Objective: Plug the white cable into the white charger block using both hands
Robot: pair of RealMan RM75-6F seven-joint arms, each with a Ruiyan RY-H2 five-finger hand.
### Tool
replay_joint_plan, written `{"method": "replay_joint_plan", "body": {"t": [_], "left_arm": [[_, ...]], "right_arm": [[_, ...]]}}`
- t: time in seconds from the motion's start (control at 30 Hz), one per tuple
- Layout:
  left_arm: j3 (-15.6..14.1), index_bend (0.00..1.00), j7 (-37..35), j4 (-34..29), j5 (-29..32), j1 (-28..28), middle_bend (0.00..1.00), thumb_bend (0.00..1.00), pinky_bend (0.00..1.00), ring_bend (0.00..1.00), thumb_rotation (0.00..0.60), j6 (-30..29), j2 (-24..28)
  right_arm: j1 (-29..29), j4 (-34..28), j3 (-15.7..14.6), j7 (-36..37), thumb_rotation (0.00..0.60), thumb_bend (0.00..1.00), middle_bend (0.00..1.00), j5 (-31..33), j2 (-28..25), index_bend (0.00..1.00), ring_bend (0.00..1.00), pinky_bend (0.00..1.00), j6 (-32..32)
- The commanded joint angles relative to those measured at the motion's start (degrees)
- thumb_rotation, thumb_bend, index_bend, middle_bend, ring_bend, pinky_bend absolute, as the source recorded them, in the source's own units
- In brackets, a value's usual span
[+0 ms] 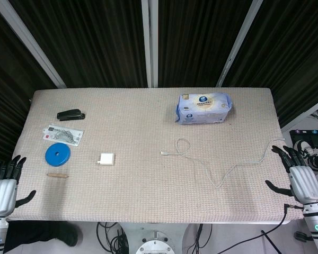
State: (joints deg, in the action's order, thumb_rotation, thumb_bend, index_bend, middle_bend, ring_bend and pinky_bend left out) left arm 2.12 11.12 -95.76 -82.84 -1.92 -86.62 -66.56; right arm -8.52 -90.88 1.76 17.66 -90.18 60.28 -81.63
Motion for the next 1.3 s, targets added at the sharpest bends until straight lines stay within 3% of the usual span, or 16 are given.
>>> {"method": "replay_joint_plan", "body": {"t": [0.03, 0.4, 0.53, 0.63, 0.73, 0.87, 1.1, 1.3], "left_arm": [[0.0, 0.06, 0.1, -0.1, 0.2, 0.0, 0.00, 0.16, 0.00, 0.00, 0.600, 0.1, 0.1], [-0.3, 0.06, -0.1, -0.1, 0.2, 0.4, 0.00, 0.16, 0.00, 0.00, 0.600, -0.2, 0.1], [-0.1, 0.06, -0.7, 0.4, -0.2, 0.3, 0.00, 0.16, 0.00, 0.00, 0.600, -0.3, 0.0], [-0.2, 0.06, -1.0, 0.7, -0.5, 0.1, 0.00, 0.16, 0.00, 0.00, 0.600, -0.1, -0.1], [-0.3, 0.06, -1.2, 1.0, -0.7, 0.0, 0.00, 0.16, 0.00, 0.00, 0.600, 0.0, -0.3], [-0.4, 0.06, -1.5, 1.4, -0.6, 0.1, 0.00, 0.16, 0.00, 0.00, 0.600, 0.1, -0.4], [-0.6, 0.06, -2.5, 2.2, -0.2, 0.4, 0.00, 0.16, 0.00, 0.00, 0.600, 0.3, -0.6], [-0.6, 0.07, -3.1, 2.7, 0.0, 0.4, 0.00, 0.16, 0.00, 0.00, 0.600, 0.6, -0.7]], "right_arm": [[-0.1, -0.1, -0.1, 0.1, 0.600, 0.13, 0.16, -0.1, -0.1, 0.06, 0.00, 0.02, 0.2], [-4.3, -3.7, 0.5, -0.2, 0.600, 0.13, 0.17, -2.1, -1.0, 0.06, 0.00, 0.02, 5.0], [-10.2, -9.2, 3.5, -5.0, 0.600, 0.13, 0.19, 0.7, -0.3, 0.06, 0.01, 0.02, 12.6], [-16.0, -13.0, 6.6, -11.3, 0.600, 0.13, 0.20, 6.7, 2.0, 0.08, 0.01, 0.03, 20.7], [-21.8, -13.6, 9.8, -19.4, 0.600, 0.13, 0.21, 14.9, 6.9, 0.13, 0.01, 0.03, 26.8], [-28.4, -10.7, 12.3, -29.6, 0.600, 0.13, 0.25, 26.5, 15.7, 0.20, 0.03, 0.04, 30.3], [-37.2, -2.4, 13.6, -43.1, 0.600, 0.14, 0.35, 42.0, 30.1, 0.29, 0.12, 0.07, 28.4], [-42.1, 4.8, 13.9, -49.7, 0.600, 0.20, 0.38, 49.3, 38.0, 0.35, 0.13, 0.08, 26.4]]}}
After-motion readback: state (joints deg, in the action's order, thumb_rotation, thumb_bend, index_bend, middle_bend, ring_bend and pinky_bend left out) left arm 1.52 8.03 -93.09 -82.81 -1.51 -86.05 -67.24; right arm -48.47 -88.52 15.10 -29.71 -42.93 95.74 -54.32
